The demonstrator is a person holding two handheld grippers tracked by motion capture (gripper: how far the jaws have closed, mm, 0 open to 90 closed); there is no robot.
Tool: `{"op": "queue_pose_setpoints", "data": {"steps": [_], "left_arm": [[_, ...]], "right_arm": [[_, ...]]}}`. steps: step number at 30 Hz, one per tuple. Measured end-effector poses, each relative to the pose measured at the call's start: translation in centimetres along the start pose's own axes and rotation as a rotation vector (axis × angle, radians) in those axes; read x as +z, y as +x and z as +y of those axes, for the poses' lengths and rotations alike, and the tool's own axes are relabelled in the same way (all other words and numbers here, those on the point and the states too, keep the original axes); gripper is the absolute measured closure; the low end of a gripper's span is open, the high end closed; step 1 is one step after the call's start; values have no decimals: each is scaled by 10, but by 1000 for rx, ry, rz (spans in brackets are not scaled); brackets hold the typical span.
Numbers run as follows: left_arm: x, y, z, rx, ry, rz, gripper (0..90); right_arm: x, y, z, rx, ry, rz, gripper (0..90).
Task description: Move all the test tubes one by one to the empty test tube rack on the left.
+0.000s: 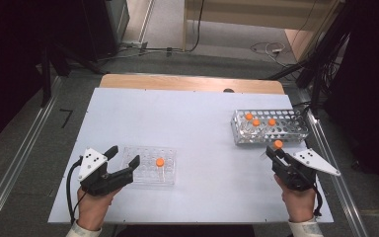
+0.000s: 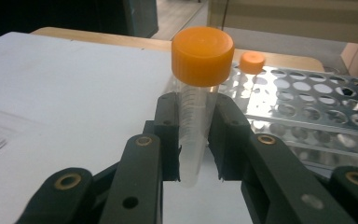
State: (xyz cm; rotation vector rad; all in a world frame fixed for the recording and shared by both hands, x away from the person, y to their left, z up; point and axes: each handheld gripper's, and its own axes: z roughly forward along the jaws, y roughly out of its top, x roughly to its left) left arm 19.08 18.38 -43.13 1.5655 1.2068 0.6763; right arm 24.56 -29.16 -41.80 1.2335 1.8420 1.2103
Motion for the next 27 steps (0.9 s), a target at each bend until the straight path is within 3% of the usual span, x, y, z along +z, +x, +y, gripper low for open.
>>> {"op": "queue_pose_setpoints", "data": {"steps": [14, 27], "left_arm": [[-5, -7, 4, 12, -15, -18, 226], [-7, -31, 6, 48, -15, -106, 245]], "right_arm": [[4, 39, -7, -67, 38, 124, 719], [7, 69, -10, -107, 61, 235, 719]]}}
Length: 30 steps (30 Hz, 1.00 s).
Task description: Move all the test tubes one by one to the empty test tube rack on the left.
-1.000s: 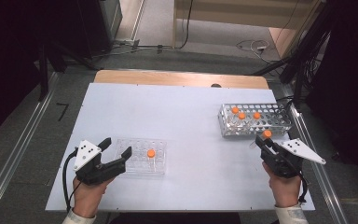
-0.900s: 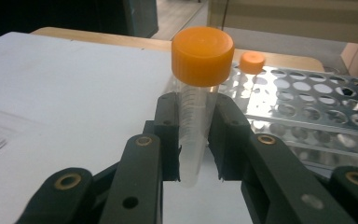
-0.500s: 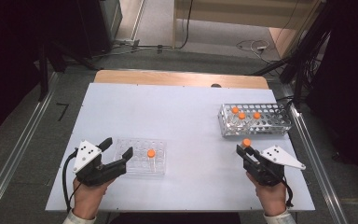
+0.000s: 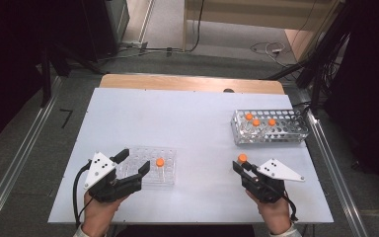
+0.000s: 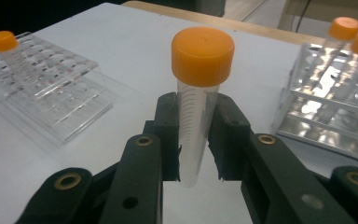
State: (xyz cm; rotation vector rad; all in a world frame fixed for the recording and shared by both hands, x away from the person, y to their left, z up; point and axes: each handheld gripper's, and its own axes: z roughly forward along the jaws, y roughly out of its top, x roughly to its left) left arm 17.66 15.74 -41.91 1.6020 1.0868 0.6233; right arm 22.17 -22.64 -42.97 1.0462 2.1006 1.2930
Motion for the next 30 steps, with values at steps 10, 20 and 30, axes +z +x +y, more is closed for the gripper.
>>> {"op": "queue_pose_setpoints", "data": {"steps": [10, 20, 30], "left_arm": [[11, -33, 3, 62, 15, -98, 284], [35, -70, 0, 108, 61, -228, 399], [49, -86, 0, 119, 69, -280, 514]], "right_arm": [[14, 31, 2, -66, 26, 72, 719], [26, 59, 2, -119, 39, 146, 718], [36, 79, 1, -141, 60, 193, 718]]}}
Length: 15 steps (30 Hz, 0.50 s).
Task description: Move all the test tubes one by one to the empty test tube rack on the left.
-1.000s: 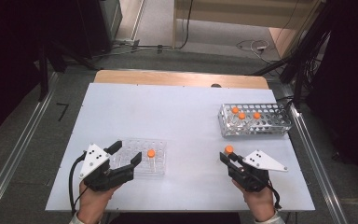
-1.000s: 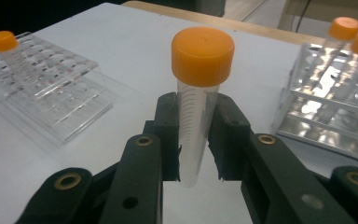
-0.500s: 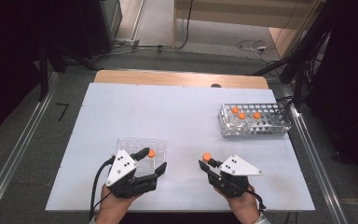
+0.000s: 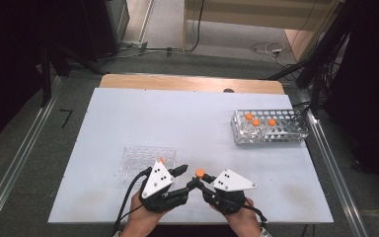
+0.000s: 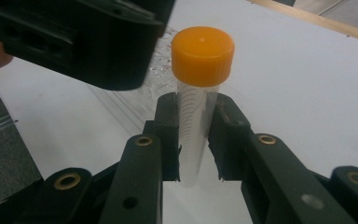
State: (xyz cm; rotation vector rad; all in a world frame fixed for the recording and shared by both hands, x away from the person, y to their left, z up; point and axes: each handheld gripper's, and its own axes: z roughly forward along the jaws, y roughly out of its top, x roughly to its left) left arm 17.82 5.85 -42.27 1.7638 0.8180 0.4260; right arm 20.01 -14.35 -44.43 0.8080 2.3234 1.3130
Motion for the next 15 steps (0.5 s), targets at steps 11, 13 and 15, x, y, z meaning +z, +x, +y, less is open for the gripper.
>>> {"op": "queue_pose_setpoints", "data": {"steps": [11, 13, 15], "left_arm": [[15, -3, -1, 11, 18, -21, 646], [15, -3, -1, 11, 19, -23, 678], [16, -3, -1, 13, 18, -20, 681]], "right_arm": [[2, 2, 1, -3, 0, 17, 718], [2, 2, 1, -1, 2, 19, 718], [2, 2, 0, 2, 3, 19, 718]]}}
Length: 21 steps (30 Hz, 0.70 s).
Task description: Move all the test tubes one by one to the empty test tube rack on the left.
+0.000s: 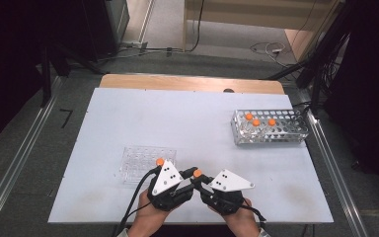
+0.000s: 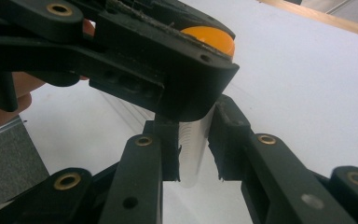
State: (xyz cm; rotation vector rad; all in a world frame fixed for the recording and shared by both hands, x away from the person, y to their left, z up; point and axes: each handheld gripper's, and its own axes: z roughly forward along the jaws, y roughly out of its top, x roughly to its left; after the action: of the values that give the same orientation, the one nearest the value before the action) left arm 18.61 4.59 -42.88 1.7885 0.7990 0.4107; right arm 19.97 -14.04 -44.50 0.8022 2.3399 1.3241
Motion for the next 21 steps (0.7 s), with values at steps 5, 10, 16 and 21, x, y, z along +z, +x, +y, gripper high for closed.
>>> {"op": "queue_pose_setpoints", "data": {"steps": [5, 10, 16, 21], "left_arm": [[-1, 1, 0, -1, -5, 1, 692], [-3, 2, 1, -13, -8, -1, 695], [-10, 7, 3, -33, -15, -4, 697], [-20, 10, 6, -52, -11, -9, 698]], "right_arm": [[0, 0, 0, 9, -3, 7, 699], [0, -1, 1, 9, 2, 33, 509], [1, -3, 1, 18, 21, 52, 297], [-3, -9, -2, 23, 28, 51, 257]]}}
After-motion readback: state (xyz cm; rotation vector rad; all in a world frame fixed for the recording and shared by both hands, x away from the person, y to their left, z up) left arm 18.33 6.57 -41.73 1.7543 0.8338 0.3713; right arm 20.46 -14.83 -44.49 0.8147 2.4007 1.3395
